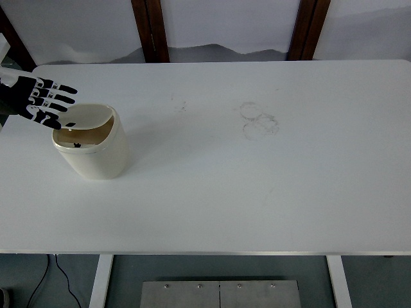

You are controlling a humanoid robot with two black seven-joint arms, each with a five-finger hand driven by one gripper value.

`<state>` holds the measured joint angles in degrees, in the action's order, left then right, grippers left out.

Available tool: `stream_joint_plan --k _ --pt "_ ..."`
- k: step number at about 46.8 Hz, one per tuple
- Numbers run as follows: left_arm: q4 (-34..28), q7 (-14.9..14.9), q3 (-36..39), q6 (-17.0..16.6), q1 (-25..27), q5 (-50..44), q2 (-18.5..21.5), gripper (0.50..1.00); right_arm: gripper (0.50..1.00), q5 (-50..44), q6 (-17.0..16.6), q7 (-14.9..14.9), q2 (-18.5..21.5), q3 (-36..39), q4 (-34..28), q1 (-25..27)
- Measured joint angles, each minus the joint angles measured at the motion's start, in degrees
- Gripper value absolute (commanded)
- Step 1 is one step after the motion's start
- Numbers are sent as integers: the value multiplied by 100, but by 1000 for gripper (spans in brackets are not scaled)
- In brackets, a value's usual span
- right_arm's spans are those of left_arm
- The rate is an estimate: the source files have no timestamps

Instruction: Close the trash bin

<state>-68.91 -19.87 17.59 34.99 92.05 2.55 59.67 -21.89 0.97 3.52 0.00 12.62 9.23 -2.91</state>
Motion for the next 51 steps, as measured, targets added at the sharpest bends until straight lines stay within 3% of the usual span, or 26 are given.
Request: stream_joint_plan --k 28,46,51 --pt "7 10 -37 1 -82 -238 -412 1000 995 0 0 0 0 -2 0 1" --pt "0 11 -39 1 -256 -238 -403 1000 995 0 0 0 0 -4 0 -10" --pt "0 140 -38 0 -341 -238 -402 1000 995 0 0 -1 0 -4 0 -18"
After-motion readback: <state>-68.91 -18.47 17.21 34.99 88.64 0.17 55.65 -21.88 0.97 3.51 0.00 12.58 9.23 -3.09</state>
